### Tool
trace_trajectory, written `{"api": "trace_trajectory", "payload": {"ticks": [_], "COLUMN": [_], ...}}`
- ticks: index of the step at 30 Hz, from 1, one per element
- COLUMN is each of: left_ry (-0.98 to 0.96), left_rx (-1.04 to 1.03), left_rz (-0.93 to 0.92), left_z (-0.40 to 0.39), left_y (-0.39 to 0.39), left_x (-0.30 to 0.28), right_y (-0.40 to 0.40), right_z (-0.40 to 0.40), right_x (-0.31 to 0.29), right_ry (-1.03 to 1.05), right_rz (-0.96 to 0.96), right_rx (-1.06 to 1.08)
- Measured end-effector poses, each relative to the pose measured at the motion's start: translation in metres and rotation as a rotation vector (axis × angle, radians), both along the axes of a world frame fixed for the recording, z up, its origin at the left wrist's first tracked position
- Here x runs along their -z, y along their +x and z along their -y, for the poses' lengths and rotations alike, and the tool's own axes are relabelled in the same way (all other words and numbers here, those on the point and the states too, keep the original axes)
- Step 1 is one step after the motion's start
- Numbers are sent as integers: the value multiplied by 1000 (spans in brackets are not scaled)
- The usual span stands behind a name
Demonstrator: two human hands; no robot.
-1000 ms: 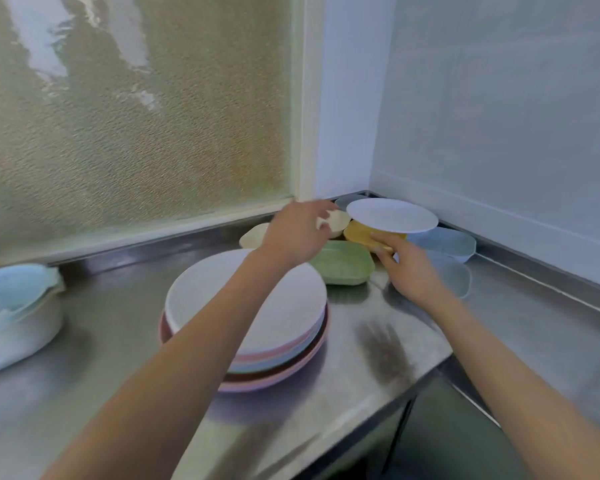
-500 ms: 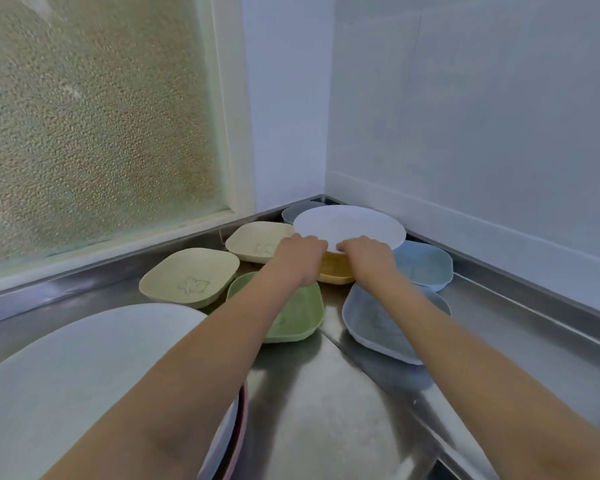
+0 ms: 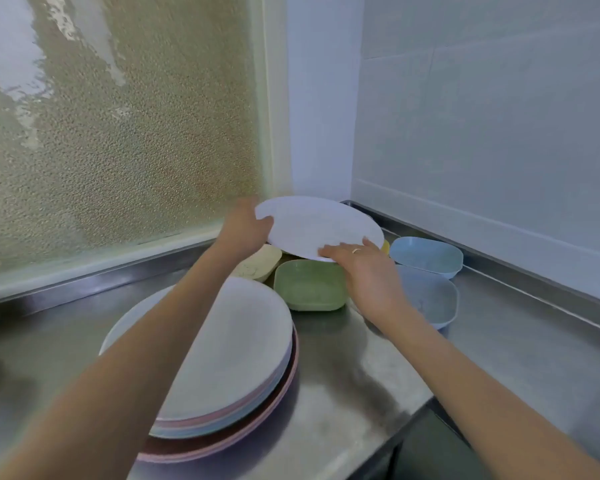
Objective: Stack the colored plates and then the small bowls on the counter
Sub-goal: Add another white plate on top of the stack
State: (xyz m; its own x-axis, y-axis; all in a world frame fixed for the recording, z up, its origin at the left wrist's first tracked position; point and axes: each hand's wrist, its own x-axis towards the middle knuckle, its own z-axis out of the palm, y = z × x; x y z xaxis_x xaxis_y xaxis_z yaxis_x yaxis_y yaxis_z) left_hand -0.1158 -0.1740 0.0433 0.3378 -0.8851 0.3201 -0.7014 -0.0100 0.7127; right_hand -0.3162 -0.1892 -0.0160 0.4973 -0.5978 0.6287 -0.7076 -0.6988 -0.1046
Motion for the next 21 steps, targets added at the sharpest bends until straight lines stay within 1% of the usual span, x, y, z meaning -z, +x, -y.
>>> {"api": "trace_trajectory", "payload": {"ticks": [1, 3, 4, 6, 8, 9, 11, 13, 15, 18, 21], "left_ry": [30, 90, 87, 48, 54, 47, 64, 91, 50, 36, 22], "left_rx": [-9, 41, 60, 23, -87, -110, -113, -115, -98, -160, -181], "left_rz": [-98, -373, -427, -388, -322, -297, -258, -259, -321, -424, -424], "left_z": [-20, -66, -90, -129, -162, -175, -192, -200, -201, -198, -192], "left_y": [15, 41, 53, 70, 82, 85, 89, 87, 84, 84, 87], "left_x": [-2, -5, -2, 9, 23, 30, 46, 61, 71, 75, 86], "right_y": [6, 17, 23, 33, 41, 45, 49, 48, 44, 36, 32], "right_z": [-19, -57, -74, -101, -120, -126, -136, -141, -144, -140, -134], "right_x": [0, -1, 0, 3, 8, 11, 16, 22, 22, 12, 5], "right_ry": [-38, -130, -155, -166, -128, -104, -88, -79, 55, 315, 440], "right_rz": [44, 72, 66, 51, 37, 29, -37, -100, -130, -212, -354], "right_rx": [-55, -154, -197, -275, -351, -385, -395, -365, -384, -453, -488]}}
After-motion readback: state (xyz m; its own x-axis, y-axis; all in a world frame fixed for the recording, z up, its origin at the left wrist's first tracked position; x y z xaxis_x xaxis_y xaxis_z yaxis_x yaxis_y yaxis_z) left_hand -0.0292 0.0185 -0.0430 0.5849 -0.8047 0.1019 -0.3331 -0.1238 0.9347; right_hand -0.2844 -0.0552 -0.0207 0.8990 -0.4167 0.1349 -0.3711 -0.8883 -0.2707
